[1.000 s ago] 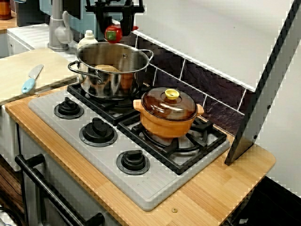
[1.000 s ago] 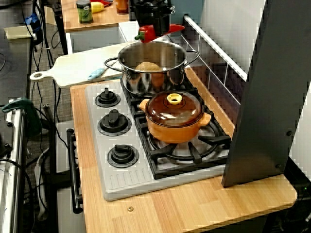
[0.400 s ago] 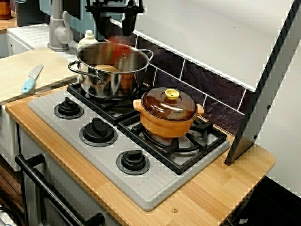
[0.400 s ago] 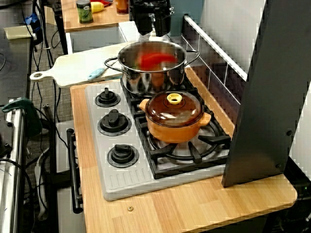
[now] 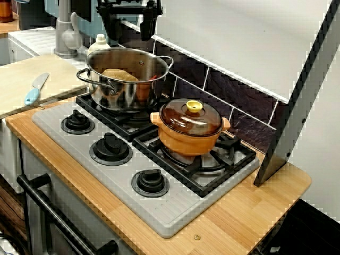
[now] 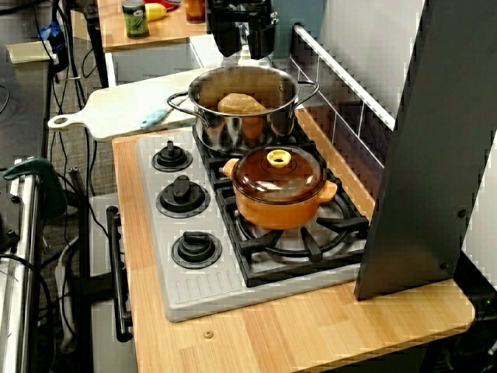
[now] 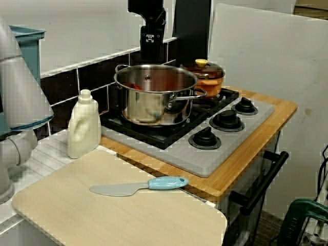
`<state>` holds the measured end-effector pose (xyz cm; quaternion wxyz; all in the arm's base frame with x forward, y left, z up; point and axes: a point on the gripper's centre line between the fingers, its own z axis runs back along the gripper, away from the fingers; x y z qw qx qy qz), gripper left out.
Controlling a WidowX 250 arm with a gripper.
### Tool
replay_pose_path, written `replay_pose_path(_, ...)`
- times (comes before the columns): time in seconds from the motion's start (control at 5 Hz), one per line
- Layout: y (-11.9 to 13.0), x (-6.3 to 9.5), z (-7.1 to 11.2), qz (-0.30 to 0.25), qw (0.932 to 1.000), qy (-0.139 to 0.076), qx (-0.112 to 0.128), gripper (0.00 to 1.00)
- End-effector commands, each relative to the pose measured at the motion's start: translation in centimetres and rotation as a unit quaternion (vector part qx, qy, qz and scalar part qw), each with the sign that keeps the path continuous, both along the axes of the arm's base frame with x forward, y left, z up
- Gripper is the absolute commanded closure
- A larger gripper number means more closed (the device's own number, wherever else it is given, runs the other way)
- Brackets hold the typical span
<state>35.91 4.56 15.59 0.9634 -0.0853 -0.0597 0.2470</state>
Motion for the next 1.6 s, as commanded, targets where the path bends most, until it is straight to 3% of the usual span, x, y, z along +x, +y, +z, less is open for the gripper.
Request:
replay_pose_path(0.0,1.3,-1.1,2.3,0.003,0.9994,-0.031,0.012,0.00)
replay_pose_path(0.6,2.6,-3.4,2.9,-0.012,0.9995,-0.026,0.016,0.00)
replay_pose_path(1.4,7.4,-6.5,2.9,-0.026,0.9984,-0.017,0.047,0.00)
